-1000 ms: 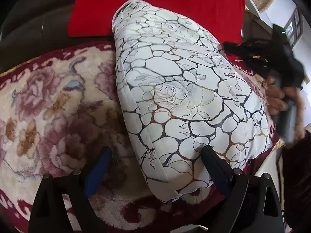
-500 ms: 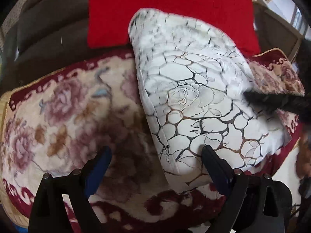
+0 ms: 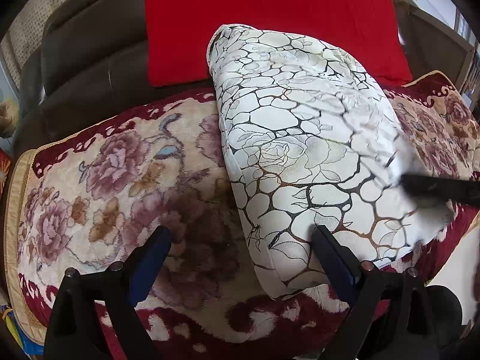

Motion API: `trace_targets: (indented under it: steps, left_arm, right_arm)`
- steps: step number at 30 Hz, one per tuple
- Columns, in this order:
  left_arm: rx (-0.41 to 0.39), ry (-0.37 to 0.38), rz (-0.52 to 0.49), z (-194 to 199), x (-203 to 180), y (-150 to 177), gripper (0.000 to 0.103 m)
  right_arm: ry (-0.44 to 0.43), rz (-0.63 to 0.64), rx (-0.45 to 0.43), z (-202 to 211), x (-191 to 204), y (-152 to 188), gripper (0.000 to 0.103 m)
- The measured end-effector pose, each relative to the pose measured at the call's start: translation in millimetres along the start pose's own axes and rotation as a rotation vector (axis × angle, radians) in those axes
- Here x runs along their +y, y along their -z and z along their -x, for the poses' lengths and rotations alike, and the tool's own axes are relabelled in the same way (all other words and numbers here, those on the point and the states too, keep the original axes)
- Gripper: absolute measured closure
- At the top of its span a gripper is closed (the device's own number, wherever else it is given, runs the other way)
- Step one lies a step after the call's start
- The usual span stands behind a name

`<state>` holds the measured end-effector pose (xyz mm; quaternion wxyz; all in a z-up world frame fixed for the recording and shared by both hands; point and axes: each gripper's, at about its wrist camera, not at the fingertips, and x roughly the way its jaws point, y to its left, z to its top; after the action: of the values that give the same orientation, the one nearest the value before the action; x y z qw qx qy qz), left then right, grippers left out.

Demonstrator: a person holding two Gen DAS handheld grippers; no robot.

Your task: Fold large clothes

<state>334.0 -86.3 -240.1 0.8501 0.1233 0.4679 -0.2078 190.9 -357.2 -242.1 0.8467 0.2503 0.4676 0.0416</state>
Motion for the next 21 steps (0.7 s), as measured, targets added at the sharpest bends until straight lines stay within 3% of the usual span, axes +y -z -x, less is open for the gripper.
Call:
trace_targets:
  steps: [3, 9, 13, 16, 21]
  left_arm:
    - [-0.01, -0.014, -0.008, -2, 0, 1, 0.007]
    - [-0.011, -0.01, -0.013, -4, 3, -1, 0.007]
    - [-0.016, -0.015, -0.018, -3, 2, -1, 0.007]
    - [-0.018, -0.015, -0.022, -6, 1, -1, 0.005]
    - [-0.021, -0.018, -0.008, -10, 3, -1, 0.001]
  right_arm:
    - [-0.041, -0.067, 0.017, -17, -16, 2, 0.095]
    - [-0.067, -0.083, 0.026, 3, -16, -3, 0.095]
    - [-0.027, -0.037, -0.013, 21, -7, -2, 0.094]
    - [0.043, -0.018, 0.009, -1, -8, -2, 0.094]
    - [-0.009, -0.062, 0.0, -18, -25, 3, 0.094]
